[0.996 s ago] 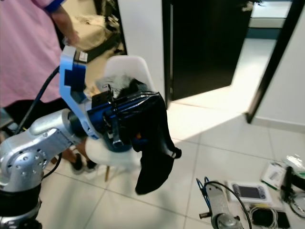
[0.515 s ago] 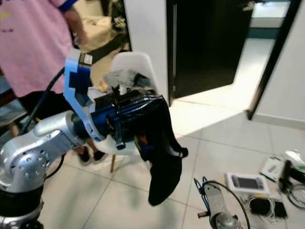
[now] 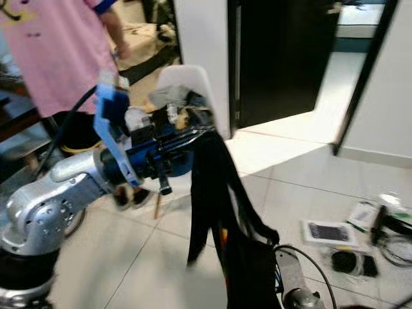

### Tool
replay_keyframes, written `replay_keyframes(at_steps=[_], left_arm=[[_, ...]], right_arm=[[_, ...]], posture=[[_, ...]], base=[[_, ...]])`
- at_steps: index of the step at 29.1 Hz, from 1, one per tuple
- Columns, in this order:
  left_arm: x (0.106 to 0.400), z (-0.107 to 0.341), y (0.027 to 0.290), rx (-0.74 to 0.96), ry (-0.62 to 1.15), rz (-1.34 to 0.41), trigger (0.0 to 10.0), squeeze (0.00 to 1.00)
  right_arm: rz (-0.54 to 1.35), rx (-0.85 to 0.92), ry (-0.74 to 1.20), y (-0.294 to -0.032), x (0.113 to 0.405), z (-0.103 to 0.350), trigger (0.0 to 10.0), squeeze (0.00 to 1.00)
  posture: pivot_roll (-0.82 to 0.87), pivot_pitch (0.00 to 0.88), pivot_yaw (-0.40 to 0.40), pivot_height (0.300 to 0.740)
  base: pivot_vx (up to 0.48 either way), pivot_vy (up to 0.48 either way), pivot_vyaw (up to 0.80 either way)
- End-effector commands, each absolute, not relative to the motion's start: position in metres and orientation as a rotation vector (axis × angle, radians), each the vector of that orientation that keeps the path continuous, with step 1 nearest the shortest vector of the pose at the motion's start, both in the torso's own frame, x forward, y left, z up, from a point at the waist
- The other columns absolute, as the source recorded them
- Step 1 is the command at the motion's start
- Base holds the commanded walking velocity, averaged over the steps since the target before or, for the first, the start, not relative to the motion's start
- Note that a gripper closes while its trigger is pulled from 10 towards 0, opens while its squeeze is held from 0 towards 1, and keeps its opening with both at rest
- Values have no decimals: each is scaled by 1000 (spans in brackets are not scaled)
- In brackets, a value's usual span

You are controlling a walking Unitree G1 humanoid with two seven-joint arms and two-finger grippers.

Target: Hang hanger

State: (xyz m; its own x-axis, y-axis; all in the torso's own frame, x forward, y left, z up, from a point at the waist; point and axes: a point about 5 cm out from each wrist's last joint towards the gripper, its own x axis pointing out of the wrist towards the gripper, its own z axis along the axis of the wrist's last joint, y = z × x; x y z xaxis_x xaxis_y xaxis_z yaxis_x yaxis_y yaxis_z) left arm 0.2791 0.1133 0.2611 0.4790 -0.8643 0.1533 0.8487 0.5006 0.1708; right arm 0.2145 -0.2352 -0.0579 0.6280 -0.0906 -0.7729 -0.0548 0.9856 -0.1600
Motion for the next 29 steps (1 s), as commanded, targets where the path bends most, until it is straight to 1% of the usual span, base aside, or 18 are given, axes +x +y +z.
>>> replay_keyframes(at_steps=[1, 2, 3, 5, 7, 8, 10, 12, 14, 15, 16, 17, 19, 24, 26, 27, 28, 29], left_arm=[[282, 256, 117, 122, -221, -1026, 10000, 0], [286, 247, 123, 207, -199, -1002, 10000, 0], [289, 241, 129, 256, -194, -986, 10000, 0], [289, 241, 129, 256, -194, -986, 10000, 0], [293, 235, 133, 372, -226, -975, 10000, 0], [293, 235, 133, 372, -226, -975, 10000, 0], [295, 233, 132, 444, -260, -972, 10000, 0], [297, 232, 132, 465, -261, -959, 10000, 0], [301, 228, 133, 548, -265, -932, 10000, 0], [301, 228, 133, 548, -265, -932, 10000, 0], [304, 226, 134, 583, -275, -923, 10000, 0], [304, 226, 134, 583, -275, -923, 10000, 0], [306, 225, 134, 612, -310, -915, 10000, 0], [308, 227, 136, 609, -336, -902, 10000, 0], [312, 231, 143, 599, -352, -875, 10000, 0], [312, 231, 143, 599, -352, -875, 10000, 0], [316, 236, 150, 587, -362, -830, 10000, 0], [316, 236, 150, 587, -362, -830, 10000, 0]], right_arm=[[-11, -156, 864, -228, 219, -56, 10000, 0], [-14, -163, 854, -229, 220, -56, 10000, 0], [-21, -165, 841, -229, 221, -55, 10000, 0], [-21, -165, 841, -229, 221, -55, 10000, 0], [-5, -189, 805, -229, 225, -52, 10000, 0], [-5, -189, 805, -229, 225, -52, 10000, 0], [17, -199, 778, -228, 227, -49, 10000, 0], [37, -203, 768, -227, 228, -49, 10000, 0], [118, -231, 639, -247, 278, -2, 10000, 0], [118, -231, 639, -247, 278, -2, 10000, 0], [152, -236, 583, -254, 296, 20, 10000, 0], [152, -236, 583, -254, 296, 20, 10000, 0], [246, -264, 489, -258, 317, 51, 10000, 0], [344, -276, 414, -258, 328, 74, 10000, 0], [444, -276, 332, -258, 334, 97, 10000, 0], [444, -276, 332, -258, 334, 97, 10000, 0], [510, -262, 272, -258, 336, 114, 10000, 0], [510, -262, 272, -258, 336, 114, 10000, 0]], posture=[[11, 0, 41, 740], [-4, 0, 52, 740], [-13, 0, 58, 740], [-13, 0, 58, 740], [-23, 0, 64, 740], [-23, 0, 64, 740], [-23, 0, 63, 740], [-25, 0, 63, 740], [-24, 0, 62, 740], [-24, 0, 62, 740], [-24, 0, 62, 740], [-24, 0, 62, 740], [-34, 0, 63, 740], [-41, 0, 63, 740], [-43, 0, 67, 740], [-43, 0, 67, 740], [-45, 0, 68, 740], [-45, 0, 68, 740]], base=[[0, 0, 0], [0, 0, 0], [0, 0, -800], [0, 0, -800], [0, 0, -800], [0, 0, -800], [0, 0, -800], [0, 0, -800], [0, 0, -800], [0, 0, -800], [0, 0, -800], [0, 0, -800], [0, 0, -800], [0, 0, -800], [0, 0, -800], [0, 0, -800], [0, 0, -725], [0, 0, -725]])
